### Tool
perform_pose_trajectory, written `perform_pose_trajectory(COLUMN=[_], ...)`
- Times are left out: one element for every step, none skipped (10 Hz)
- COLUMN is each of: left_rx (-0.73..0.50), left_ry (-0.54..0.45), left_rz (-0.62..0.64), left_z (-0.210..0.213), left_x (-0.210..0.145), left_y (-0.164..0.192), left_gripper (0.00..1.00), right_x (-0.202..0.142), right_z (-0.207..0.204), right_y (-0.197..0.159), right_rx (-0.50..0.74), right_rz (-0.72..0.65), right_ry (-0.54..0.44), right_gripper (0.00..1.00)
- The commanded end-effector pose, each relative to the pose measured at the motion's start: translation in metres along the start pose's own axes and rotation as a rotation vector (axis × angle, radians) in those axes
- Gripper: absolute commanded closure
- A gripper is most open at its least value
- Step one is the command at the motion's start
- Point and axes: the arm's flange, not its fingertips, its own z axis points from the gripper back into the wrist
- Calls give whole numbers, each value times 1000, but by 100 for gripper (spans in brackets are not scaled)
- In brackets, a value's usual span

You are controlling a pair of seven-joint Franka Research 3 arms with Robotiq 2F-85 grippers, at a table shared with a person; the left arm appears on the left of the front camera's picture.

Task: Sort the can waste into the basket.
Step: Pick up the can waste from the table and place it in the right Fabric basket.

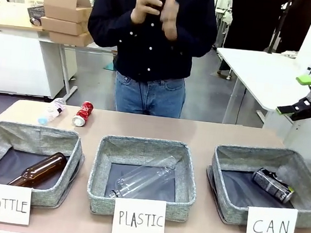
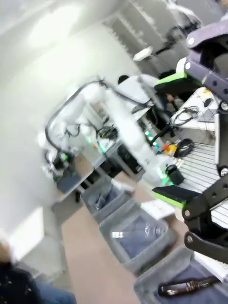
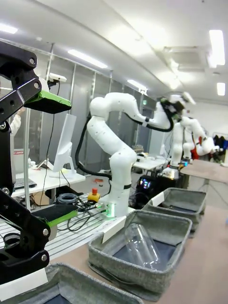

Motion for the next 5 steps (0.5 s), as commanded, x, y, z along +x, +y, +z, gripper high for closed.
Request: perform_pose_trajectory(left_rx=[-148,-218,-225,-124,-124], left_ry=[-79,-110,-200,-81,-81], left_rz=[-226,-280,-247,-224,-224], left_z=[26,39,50,32,32], left_x=[-49,-62,-64,-54,-54], left_y=[-7,-7,0,-34,-34], left_gripper=[0,0,0,0,0], right_x=[-1,-1,-1,-1,-1], right_z=[2,2,2,2,2], right_y=[2,2,2,2,2], right_rx=[0,0,0,0,0], right_rz=[17,17,17,17,17], right_ry=[14,14,14,14,14], right_gripper=[0,0,0,0,0])
